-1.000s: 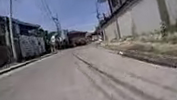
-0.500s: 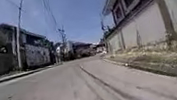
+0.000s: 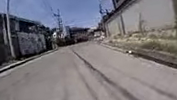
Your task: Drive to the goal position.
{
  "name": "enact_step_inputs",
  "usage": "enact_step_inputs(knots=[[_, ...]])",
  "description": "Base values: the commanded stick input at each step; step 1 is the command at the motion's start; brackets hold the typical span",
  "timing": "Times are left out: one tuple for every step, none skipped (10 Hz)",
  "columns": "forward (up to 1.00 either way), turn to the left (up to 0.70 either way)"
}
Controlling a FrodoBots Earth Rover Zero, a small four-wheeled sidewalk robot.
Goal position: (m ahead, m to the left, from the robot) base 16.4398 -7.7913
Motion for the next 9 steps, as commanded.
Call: enact_step_inputs(knots=[[1.00,0.01],[1.00,0.01],[1.00,0.00],[1.00,0.00],[1.00,0.00],[1.00,0.00],[1.00,0.00],[1.00,0.00],[1.00,0.00]])
